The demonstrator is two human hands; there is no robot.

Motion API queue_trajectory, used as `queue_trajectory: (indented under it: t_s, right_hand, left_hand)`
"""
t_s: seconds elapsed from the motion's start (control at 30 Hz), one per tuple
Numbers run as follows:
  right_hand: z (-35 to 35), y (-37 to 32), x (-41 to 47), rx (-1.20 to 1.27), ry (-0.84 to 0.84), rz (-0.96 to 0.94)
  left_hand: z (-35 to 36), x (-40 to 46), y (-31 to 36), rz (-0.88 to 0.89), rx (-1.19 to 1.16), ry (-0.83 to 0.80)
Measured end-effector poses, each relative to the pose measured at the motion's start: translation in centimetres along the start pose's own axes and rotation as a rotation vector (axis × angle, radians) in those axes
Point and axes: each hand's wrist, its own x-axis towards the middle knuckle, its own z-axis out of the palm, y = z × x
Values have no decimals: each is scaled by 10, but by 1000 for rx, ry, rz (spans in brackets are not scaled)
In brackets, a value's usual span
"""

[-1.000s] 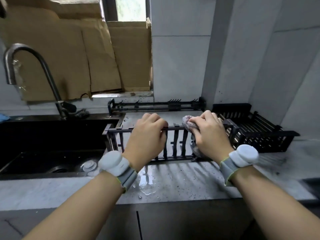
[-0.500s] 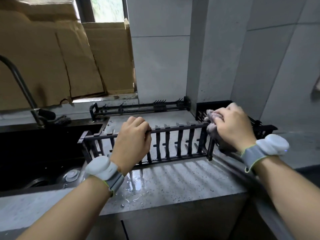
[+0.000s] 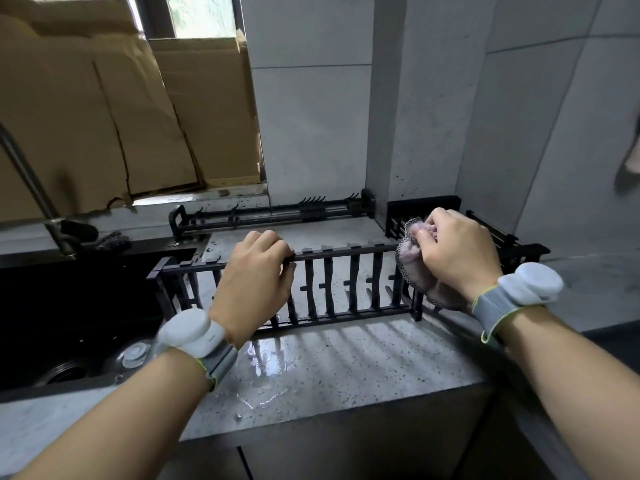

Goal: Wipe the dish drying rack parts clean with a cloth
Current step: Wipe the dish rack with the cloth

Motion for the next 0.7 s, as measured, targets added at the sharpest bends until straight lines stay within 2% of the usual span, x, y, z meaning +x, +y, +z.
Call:
queue_trajectory:
  t_s: [0.07,0.3,0.37,0.5,0.7]
  right_hand:
    - [-5,-1,3,15,18,-25]
    - [6,-40,-14,146,169,-335]
    - [20,-59,-18,151,138,-421]
    - [45,-75,-25,27,47,-534]
    - [31,-37,-8,-206,121,-647]
  left_hand:
    - [2,0,-3,15,13,-12]
    - [10,2,-11,62,19,22]
    - [11,2,-10,52,-5,37]
    - [11,0,-8,53,-84,61]
    - [14,1,-10,16,-135,64]
